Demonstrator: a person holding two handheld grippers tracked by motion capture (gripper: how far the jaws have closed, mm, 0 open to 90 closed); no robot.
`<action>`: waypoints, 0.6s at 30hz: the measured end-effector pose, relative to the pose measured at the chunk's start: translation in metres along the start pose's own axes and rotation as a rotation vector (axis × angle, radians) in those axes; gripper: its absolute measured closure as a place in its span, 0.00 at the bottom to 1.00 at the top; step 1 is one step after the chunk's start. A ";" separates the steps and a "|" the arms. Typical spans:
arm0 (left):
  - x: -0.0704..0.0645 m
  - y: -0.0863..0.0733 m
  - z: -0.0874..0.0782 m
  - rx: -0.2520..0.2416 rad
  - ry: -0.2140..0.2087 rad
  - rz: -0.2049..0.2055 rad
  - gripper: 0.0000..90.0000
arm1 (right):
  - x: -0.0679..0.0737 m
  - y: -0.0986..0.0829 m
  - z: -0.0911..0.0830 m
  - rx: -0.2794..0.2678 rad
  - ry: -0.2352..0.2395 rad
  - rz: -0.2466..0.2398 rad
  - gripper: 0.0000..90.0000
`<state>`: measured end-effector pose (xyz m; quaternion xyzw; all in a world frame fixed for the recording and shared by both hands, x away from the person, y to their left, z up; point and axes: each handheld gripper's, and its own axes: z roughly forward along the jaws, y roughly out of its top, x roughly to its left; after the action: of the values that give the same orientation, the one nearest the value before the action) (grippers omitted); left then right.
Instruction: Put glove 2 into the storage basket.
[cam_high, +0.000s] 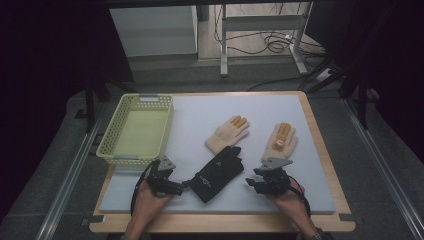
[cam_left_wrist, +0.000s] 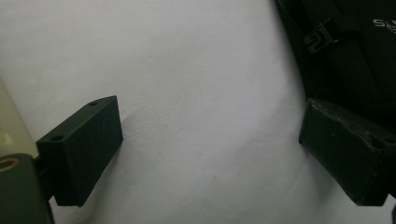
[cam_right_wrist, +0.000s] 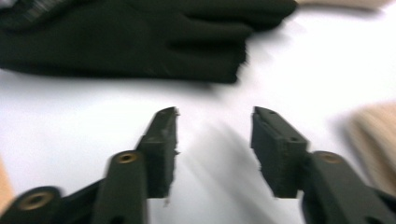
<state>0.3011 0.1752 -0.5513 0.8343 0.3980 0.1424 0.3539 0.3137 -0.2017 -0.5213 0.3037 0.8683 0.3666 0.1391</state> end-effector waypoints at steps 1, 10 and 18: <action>0.000 0.000 0.000 0.000 0.000 0.000 0.07 | -0.002 -0.003 -0.001 0.000 -0.011 0.002 0.50; 0.000 0.000 0.000 0.004 -0.001 0.001 0.07 | -0.014 -0.015 0.001 -0.009 -0.030 0.007 0.30; 0.009 -0.002 -0.007 -0.001 -0.038 -0.010 0.13 | -0.013 -0.016 0.001 -0.009 -0.038 0.008 0.28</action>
<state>0.3020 0.1860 -0.5485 0.8347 0.3951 0.1249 0.3626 0.3179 -0.2179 -0.5332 0.3136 0.8626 0.3652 0.1556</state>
